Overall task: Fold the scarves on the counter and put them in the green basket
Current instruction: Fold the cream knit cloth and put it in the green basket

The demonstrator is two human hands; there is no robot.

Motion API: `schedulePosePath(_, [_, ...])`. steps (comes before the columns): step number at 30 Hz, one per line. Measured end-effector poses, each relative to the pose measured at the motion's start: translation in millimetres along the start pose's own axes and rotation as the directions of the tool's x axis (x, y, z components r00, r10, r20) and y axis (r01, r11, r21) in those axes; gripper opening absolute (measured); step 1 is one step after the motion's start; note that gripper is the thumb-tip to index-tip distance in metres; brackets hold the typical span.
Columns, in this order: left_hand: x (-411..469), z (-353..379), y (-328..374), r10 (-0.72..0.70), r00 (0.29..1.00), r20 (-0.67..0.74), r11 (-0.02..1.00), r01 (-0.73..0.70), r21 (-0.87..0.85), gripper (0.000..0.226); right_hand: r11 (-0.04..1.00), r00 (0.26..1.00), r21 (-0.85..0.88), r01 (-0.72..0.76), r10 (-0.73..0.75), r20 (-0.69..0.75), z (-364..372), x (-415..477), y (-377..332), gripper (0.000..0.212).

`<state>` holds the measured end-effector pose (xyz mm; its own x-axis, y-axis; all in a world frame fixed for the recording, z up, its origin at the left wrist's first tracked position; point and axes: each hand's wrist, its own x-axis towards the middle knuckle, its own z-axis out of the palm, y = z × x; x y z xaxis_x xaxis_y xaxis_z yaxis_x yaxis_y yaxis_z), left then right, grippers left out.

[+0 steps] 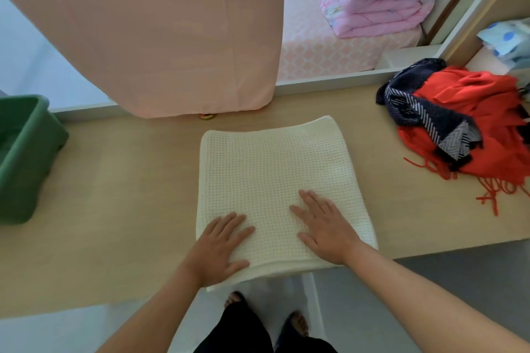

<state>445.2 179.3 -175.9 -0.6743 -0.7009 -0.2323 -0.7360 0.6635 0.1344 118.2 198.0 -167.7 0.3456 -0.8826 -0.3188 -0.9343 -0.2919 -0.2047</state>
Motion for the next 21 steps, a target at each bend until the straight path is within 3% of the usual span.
schedulePosePath(3, [-20,5,2,0.002,1.0,0.026,1.0,-0.003,0.015,0.087,0.999,0.997,-0.05,-0.006,0.01,0.076,10,-25,3,0.082])
schedulePosePath(7, [-23,-3,0,0.025,0.988,0.15,0.997,-0.036,0.071,0.131,0.996,0.993,-0.083,-0.021,0.03,0.116,8,-35,-2,0.11])
schedulePosePath(10, [-30,1,-2,0.013,0.989,0.146,0.994,-0.028,0.102,0.137,0.981,0.988,-0.193,-0.025,0.054,0.146,11,-43,-16,0.129])
schedulePosePath(15, [-62,9,-19,0.086,0.995,-0.059,0.994,-0.09,-0.057,0.086,0.973,0.974,-0.188,-0.135,0.165,0.156,11,-56,-46,0.106])
schedulePosePath(18, [-77,2,-29,0.004,0.997,-0.083,0.977,-0.021,-0.21,0.06,0.987,0.98,-0.079,-0.138,0.148,0.136,1,-62,-60,0.092])
schedulePosePath(21, [-82,-23,-35,-0.139,0.99,-0.013,0.918,0.124,-0.378,0.038,0.974,0.971,0.049,-0.22,0.214,0.107,-14,-64,-69,0.069])
